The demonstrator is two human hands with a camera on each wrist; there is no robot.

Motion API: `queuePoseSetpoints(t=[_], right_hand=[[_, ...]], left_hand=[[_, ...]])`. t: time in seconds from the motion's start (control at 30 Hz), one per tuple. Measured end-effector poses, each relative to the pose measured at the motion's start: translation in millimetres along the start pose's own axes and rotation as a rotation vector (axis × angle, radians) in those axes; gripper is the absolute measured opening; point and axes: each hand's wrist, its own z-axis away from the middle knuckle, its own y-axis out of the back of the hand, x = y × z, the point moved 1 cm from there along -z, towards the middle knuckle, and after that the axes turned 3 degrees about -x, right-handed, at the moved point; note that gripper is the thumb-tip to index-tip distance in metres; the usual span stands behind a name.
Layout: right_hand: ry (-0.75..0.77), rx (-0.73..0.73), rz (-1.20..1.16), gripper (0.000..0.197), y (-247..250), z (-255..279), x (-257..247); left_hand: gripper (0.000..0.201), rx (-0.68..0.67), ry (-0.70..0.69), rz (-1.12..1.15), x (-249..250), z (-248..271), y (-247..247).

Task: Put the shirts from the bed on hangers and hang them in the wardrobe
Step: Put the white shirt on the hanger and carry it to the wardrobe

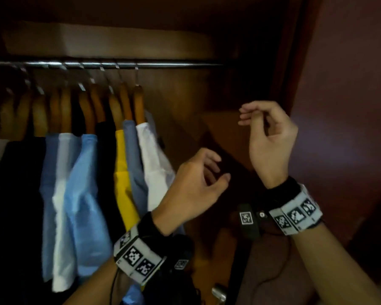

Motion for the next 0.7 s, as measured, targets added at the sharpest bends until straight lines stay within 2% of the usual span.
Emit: queuePoseSetpoints(t=[0.13,0.2,0.27,0.4,0.5,0.7], right_hand=[[0.141,-0.104,0.371,0.028,52,36,-2],[0.194,-0.156,0.484,0.036,70,48,1],[0.215,-0.192,0.610,0.048,87,50,9],[0.053,-0.234,0.722,0.076,110,46,38],[0.145,-0.248,0.784,0.077,114,46,65],[0.299,-0.161,0.809,0.068,106,46,95]], left_hand=[[0.087,-0.147,0.030,0.158,-23,-15,-76],[0.104,-0.180,0.050,0.216,-33,-20,-107],[0.101,-0.188,0.078,0.288,-39,-22,-129],[0.070,-0.040,0.119,0.392,-43,-20,-152],[0.058,0.036,0.130,0.373,-41,-17,-155],[0.056,0.087,0.131,0.205,-39,-14,-160]])
